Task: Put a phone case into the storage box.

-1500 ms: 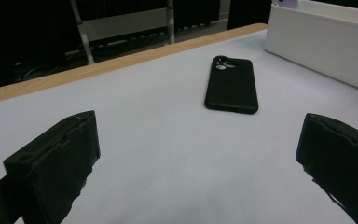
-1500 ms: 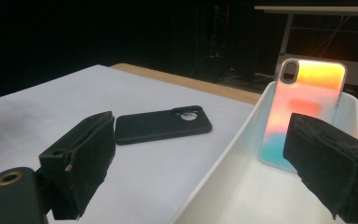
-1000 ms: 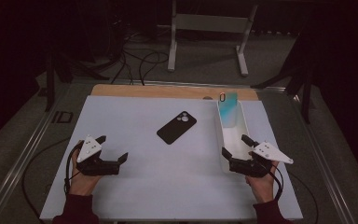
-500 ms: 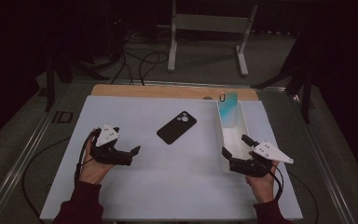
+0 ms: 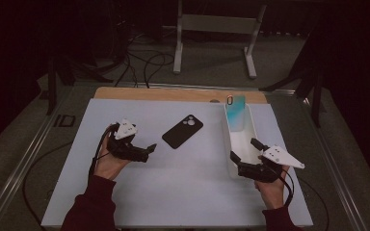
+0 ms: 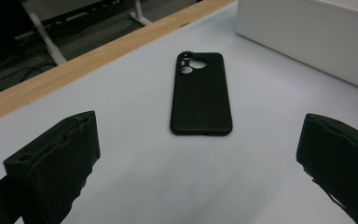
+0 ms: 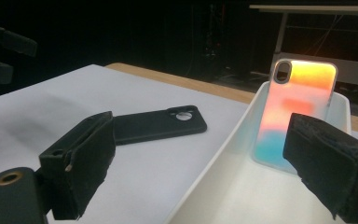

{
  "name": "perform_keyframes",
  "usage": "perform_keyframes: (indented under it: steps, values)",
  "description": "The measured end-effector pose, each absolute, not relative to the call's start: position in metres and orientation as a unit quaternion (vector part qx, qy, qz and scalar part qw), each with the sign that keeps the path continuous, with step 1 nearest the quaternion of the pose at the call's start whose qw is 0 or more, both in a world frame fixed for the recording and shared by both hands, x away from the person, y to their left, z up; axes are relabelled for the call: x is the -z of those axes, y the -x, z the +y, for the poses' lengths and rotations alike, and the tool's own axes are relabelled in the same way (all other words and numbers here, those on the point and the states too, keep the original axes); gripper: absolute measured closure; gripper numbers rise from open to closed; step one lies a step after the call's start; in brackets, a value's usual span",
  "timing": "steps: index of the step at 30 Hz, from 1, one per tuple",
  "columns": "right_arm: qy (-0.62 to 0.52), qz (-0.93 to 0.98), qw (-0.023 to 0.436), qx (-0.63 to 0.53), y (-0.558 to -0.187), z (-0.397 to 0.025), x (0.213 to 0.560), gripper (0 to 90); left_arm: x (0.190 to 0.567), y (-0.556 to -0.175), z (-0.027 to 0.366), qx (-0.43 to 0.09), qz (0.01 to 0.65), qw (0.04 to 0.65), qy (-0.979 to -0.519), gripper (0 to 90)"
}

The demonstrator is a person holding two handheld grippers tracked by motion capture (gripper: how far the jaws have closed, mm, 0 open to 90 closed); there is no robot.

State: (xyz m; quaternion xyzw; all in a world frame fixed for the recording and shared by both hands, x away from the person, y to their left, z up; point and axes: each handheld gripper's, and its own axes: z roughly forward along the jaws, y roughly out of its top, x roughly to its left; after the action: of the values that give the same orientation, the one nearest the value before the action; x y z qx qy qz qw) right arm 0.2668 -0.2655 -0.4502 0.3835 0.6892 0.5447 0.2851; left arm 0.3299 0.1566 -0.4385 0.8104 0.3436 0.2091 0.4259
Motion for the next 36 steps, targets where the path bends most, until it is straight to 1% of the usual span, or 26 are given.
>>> perform_keyframes:
  steps: [13, 36]
  values:
    - [-0.383, 0.69, 0.284, -0.544, -0.267, -0.265, 0.451, 8.8, 0.441, -0.347, 0.148, -0.195, 0.345, 0.417, -0.818, 0.0]
    - [-0.385, 0.686, 0.285, -0.547, -0.267, -0.265, 0.45, 8.8, 0.451, -0.384, 0.107, -0.168, 0.34, 0.379, -0.844, 0.0]
